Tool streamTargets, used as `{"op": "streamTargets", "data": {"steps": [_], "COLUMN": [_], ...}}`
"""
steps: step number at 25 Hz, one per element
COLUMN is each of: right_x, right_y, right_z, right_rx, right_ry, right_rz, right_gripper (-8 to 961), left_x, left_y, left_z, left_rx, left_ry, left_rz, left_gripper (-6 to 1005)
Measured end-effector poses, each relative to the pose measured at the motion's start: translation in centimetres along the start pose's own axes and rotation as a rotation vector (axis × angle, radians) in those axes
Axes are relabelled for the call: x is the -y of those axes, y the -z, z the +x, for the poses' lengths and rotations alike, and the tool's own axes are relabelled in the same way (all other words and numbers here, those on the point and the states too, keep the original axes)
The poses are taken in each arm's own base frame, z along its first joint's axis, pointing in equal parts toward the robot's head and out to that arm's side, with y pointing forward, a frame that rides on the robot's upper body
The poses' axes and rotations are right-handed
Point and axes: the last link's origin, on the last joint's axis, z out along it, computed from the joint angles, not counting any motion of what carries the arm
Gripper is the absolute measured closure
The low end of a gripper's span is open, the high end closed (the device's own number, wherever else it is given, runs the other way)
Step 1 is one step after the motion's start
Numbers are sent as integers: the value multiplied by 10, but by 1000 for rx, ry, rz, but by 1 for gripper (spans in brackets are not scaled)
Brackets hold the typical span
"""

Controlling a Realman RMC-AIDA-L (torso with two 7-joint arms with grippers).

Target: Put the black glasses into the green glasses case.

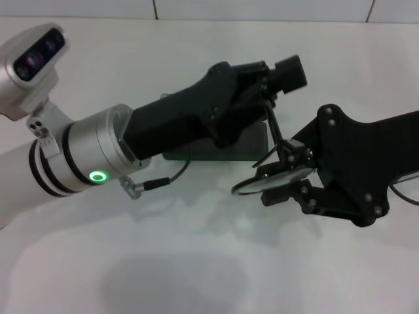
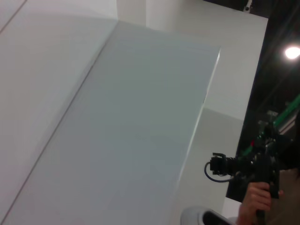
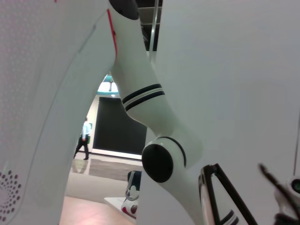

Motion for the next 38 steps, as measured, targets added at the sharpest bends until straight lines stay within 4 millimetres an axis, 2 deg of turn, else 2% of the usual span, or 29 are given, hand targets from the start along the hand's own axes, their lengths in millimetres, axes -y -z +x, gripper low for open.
{"op": "streamTargets", "data": {"steps": [38], "right_x": [-4], "right_y": [5], "right_z": [7], "right_rx": [6], "right_ry": [-14], "right_rz": [57], "right_gripper": [826], "left_x": [-15], "left_y": [11], "left_z": [-13], "left_rx": [6], "left_ry": [-13], "left_rz": [-21], "left_gripper": [959]}}
